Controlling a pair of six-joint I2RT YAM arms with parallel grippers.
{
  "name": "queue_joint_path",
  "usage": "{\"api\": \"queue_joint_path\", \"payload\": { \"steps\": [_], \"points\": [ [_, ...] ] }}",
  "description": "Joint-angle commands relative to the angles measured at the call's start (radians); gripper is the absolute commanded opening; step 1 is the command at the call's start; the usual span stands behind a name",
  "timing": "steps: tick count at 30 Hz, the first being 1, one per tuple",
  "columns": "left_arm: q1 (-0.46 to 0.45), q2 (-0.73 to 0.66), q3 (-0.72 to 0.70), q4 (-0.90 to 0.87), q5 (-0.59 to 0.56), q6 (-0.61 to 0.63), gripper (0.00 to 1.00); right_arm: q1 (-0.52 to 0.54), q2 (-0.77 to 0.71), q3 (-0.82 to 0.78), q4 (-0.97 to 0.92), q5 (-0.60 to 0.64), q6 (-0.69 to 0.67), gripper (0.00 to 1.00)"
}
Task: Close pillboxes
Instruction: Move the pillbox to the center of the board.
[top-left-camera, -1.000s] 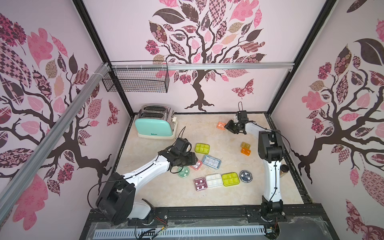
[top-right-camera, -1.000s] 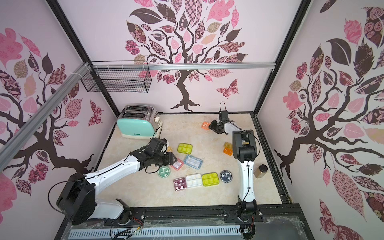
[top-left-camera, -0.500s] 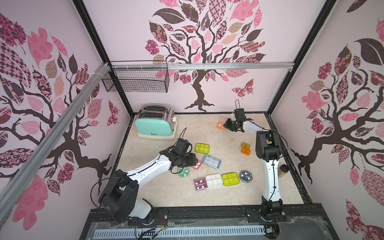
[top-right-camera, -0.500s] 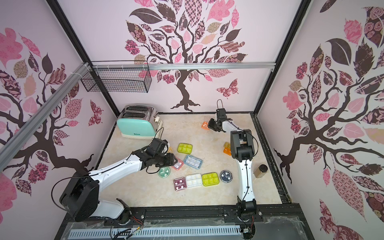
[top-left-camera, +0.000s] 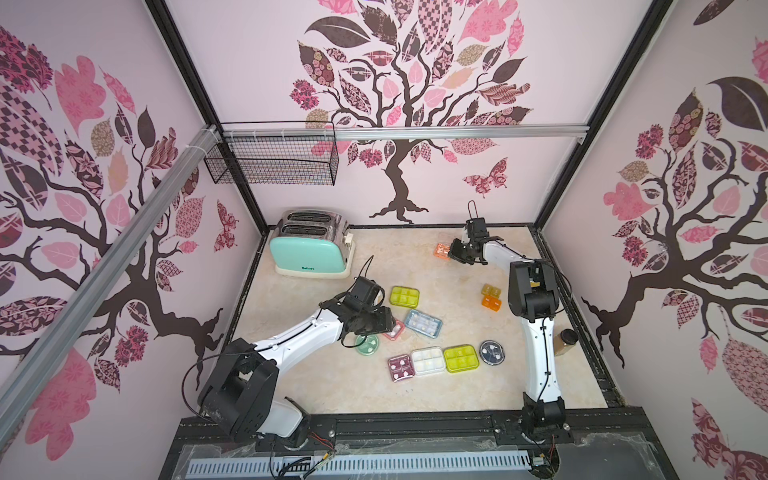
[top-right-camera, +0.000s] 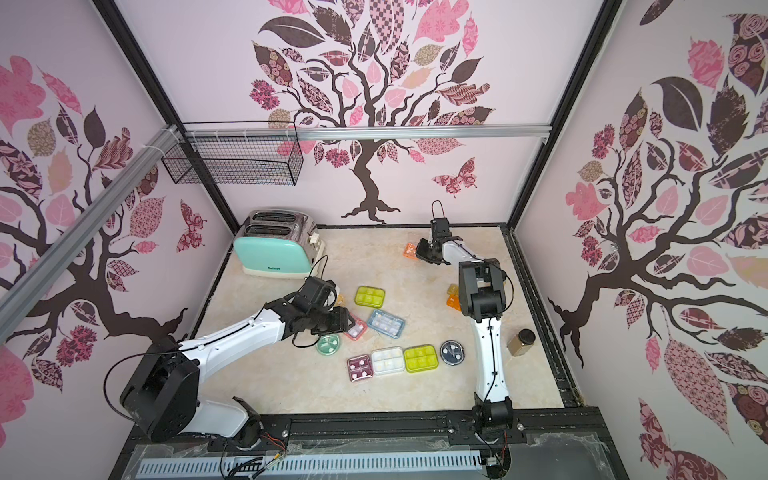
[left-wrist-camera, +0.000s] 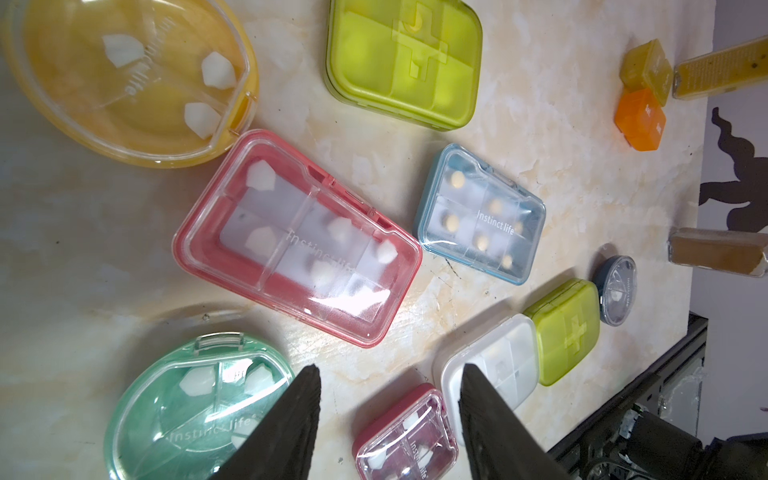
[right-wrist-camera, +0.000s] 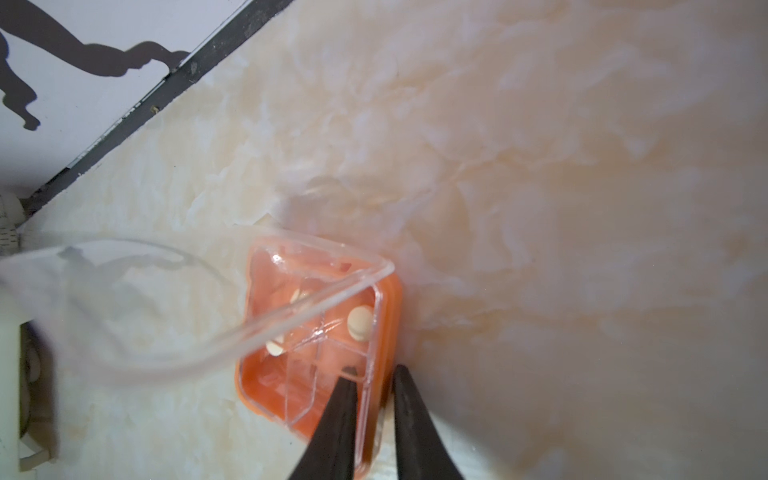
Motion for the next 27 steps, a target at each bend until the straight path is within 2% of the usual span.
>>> {"api": "queue_joint_path", "payload": {
  "steps": [1,7,11,16,27],
  "points": [
    [0.001,-0.002,0.012,-0.010,-0.008,0.012,0.57,0.007,-0.019,-0.025,-0.019,0.016,-0.017,0.18],
    [0.001,0.041,0.078,-0.022,-0.006,0.038,0.57,0.013,-0.132,-0.207,0.057,0.028,-0.008,0.15],
    [0.001,0.096,0.148,-0.015,-0.003,0.049,0.58,0.020,-0.261,-0.435,0.164,0.035,0.010,0.15],
    [0.000,0.170,0.224,0.021,0.011,0.053,0.57,0.056,-0.381,-0.638,0.206,0.035,-0.003,0.15],
    [0.016,0.399,0.548,0.002,0.032,0.049,0.57,0.131,-0.623,-0.986,0.334,0.032,0.092,0.15]
  ]
}}
